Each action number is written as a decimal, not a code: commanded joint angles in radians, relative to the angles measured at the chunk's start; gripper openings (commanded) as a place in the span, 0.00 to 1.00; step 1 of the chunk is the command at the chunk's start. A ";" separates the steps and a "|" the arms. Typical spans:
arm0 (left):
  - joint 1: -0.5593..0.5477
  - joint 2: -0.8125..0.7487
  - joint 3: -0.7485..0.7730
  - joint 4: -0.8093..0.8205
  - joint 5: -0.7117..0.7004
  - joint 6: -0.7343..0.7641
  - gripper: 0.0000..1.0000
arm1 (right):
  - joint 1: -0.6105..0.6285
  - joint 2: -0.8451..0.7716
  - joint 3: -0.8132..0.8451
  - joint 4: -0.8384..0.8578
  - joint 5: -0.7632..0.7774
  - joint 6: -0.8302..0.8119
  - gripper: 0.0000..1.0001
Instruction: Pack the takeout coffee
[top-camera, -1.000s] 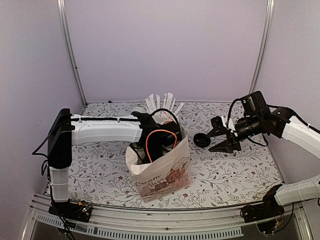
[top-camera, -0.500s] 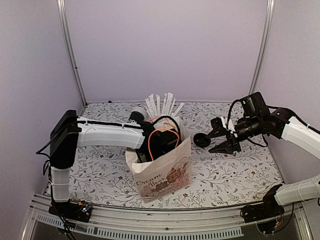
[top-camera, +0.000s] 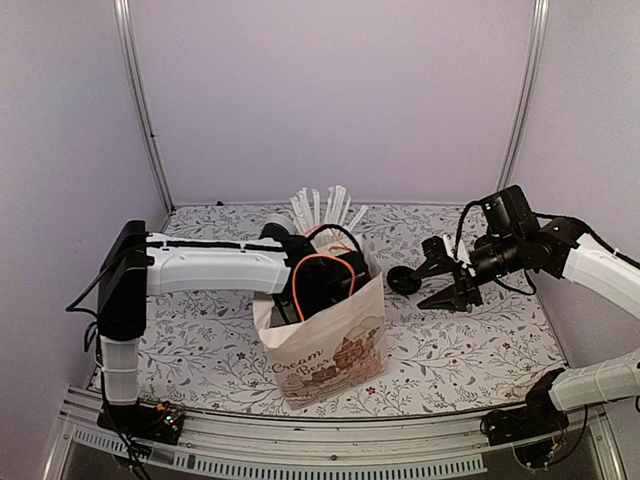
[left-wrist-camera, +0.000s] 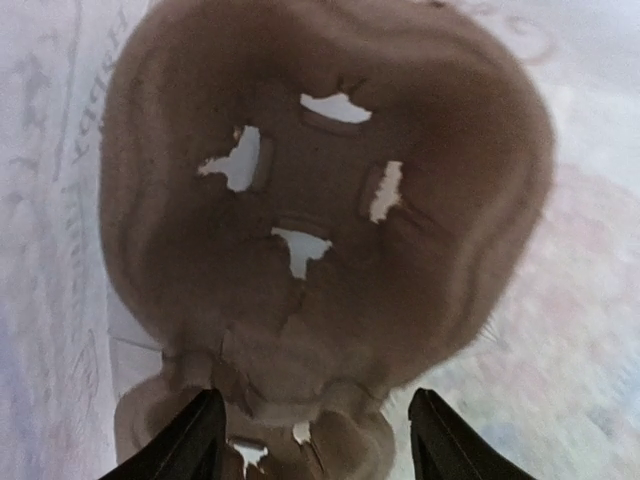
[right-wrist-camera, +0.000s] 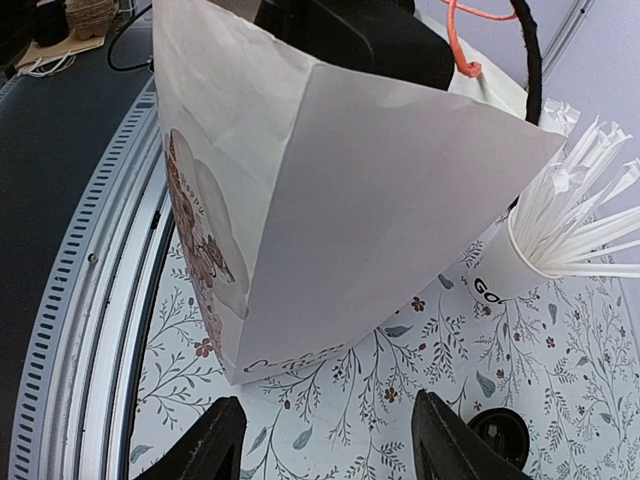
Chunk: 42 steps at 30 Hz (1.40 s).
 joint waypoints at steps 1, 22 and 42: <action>-0.015 -0.053 0.077 -0.086 -0.036 0.011 0.66 | -0.007 -0.017 0.022 -0.039 -0.035 -0.004 0.60; -0.011 -0.121 0.445 -0.272 -0.124 0.031 1.00 | -0.006 -0.045 0.147 -0.223 -0.119 -0.059 0.63; -0.157 -0.548 0.206 0.194 -0.498 0.037 1.00 | 0.213 0.059 0.334 -0.248 -0.109 -0.012 0.64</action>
